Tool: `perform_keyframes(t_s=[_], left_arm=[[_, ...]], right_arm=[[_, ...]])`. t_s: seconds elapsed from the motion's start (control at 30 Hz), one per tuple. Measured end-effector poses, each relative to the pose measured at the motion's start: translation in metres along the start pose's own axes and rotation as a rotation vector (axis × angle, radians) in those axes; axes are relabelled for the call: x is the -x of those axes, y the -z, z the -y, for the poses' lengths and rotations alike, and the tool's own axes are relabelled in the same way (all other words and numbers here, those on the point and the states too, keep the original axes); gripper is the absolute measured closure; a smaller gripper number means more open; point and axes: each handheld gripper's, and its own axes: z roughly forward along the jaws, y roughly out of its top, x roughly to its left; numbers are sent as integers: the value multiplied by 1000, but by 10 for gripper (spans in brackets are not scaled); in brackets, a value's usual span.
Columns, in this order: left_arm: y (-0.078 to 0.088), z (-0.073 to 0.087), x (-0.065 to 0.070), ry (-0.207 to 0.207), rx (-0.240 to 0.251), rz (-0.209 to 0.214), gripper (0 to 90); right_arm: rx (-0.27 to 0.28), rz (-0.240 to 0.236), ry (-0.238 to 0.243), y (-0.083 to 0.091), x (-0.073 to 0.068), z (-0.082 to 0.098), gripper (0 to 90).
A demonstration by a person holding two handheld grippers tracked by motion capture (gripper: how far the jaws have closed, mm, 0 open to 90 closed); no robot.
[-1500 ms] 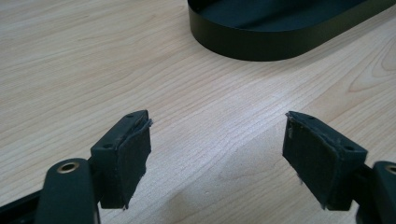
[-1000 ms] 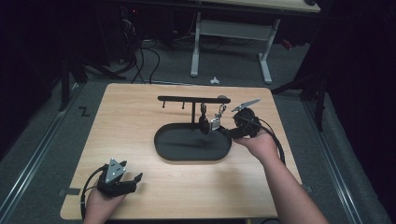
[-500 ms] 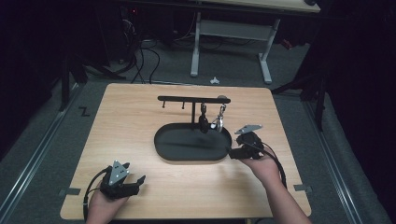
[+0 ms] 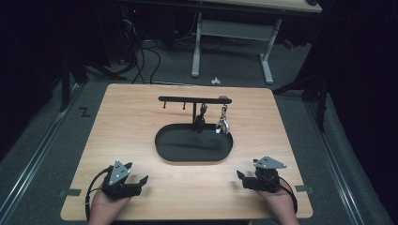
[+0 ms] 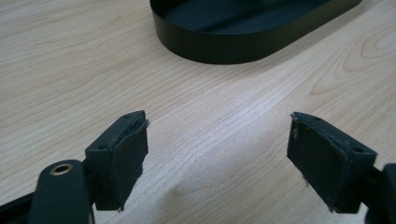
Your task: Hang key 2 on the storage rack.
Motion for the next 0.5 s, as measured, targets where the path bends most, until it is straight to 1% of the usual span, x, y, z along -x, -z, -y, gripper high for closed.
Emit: perform_keyframes(t_s=[0.03, 0.07, 0.1, 0.13, 0.2, 0.23, 0.37, 0.4, 0.5], left_arm=[[0, 0, 0, 0, 0, 0, 214], [1, -2, 3, -10, 8, -4, 213], [1, -2, 3, -10, 8, -4, 214], [1, -4, 6, -29, 11, -9, 213], [0, -5, 6, -38, 14, -8, 211], [0, -5, 6, -39, 15, -8, 210], [-2, -5, 3, -29, 11, 4, 210], [-2, -5, 2, -30, 11, 8, 210], [-3, -7, 3, -40, 16, 14, 210]], right_arm=[[0, 0, 0, 0, 0, 0, 177], [21, 1, -13, -1, 2, 3, 162], [17, -4, -22, -3, 3, 3, 159], [12, -9, -30, -5, 3, 3, 159], [-8, -20, -47, -9, 4, 5, 155], [-15, -18, -40, -10, 4, 7, 155], [-27, -25, -47, -12, 4, 9, 155], [-30, -16, -54, -10, 5, 10, 155], [-27, -9, -60, -8, 5, 11, 155]])
